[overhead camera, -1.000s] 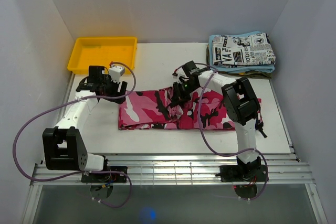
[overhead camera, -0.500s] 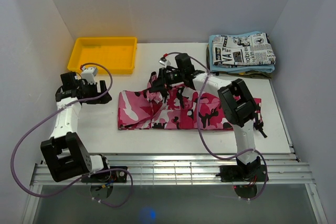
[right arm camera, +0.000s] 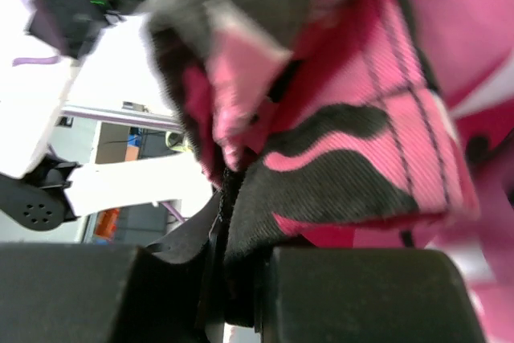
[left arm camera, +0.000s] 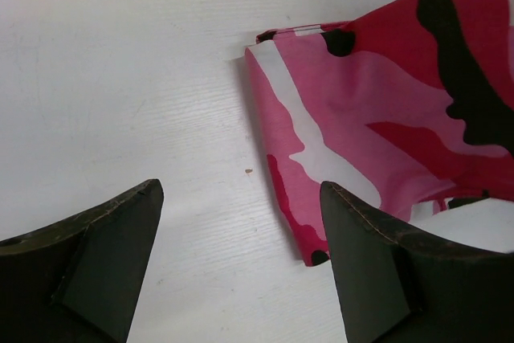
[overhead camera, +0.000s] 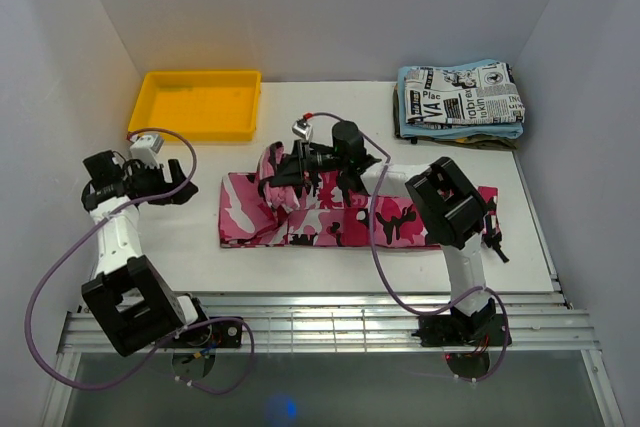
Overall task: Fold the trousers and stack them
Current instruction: Fold the trousers
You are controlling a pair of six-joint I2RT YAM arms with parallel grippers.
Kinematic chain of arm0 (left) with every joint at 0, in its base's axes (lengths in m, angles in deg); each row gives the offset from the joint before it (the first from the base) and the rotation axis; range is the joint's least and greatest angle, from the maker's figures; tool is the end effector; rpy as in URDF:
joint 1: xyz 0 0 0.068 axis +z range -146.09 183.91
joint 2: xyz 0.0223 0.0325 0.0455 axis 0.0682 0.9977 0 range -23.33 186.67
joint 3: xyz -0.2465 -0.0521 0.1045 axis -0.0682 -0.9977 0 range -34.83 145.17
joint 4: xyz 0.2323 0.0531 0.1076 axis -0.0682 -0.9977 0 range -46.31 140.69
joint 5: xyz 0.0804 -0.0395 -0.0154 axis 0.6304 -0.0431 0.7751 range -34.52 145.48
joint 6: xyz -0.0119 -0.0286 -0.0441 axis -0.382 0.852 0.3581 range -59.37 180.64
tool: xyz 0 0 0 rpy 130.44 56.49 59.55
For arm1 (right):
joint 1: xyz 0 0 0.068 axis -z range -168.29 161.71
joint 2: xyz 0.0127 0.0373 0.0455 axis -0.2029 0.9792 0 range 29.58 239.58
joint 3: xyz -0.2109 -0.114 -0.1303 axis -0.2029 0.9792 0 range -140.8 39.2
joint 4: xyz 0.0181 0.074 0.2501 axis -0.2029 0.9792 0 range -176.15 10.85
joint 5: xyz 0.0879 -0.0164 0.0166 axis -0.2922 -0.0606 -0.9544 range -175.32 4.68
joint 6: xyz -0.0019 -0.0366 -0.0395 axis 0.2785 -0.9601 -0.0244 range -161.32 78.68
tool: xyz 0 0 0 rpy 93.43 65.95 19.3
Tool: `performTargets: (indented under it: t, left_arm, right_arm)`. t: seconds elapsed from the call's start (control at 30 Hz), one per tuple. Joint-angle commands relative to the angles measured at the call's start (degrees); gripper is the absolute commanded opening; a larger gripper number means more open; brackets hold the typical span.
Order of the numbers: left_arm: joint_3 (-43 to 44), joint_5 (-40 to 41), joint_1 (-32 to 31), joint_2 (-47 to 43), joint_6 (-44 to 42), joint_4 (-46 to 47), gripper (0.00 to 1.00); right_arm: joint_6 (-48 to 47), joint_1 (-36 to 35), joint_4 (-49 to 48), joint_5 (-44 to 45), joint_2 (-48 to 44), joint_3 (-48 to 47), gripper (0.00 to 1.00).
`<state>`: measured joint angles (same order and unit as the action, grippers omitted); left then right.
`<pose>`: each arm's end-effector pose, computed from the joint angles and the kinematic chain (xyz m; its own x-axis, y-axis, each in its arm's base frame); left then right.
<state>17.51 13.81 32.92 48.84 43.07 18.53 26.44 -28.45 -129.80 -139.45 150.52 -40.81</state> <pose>0.2318 0.1015 0.2588 -0.6582 -0.1072 -0.7452 0.2039 0.9274 -0.3136 0.3444 0.3283 0.2293 -0.9086 -0.0570 -0.4138 -0.4108 -0.0562 0.9100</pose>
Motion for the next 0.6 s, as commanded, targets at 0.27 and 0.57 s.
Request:
performTargets:
  t: [0.27,0.57]
  left_arm:
    - [-9.1,-1.2,-3.5,-14.2,-32.2,-3.2,0.90]
    - [-16.1,-1.8,-12.0,-18.5,-52.1,-7.1,0.87]
  right_arm:
    - [-1.4,4.1,-6.0,-1.2,-3.6,17.7,0.08]
    - [0.3,7.5,-3.5,-0.6,-5.5,17.8,0.08]
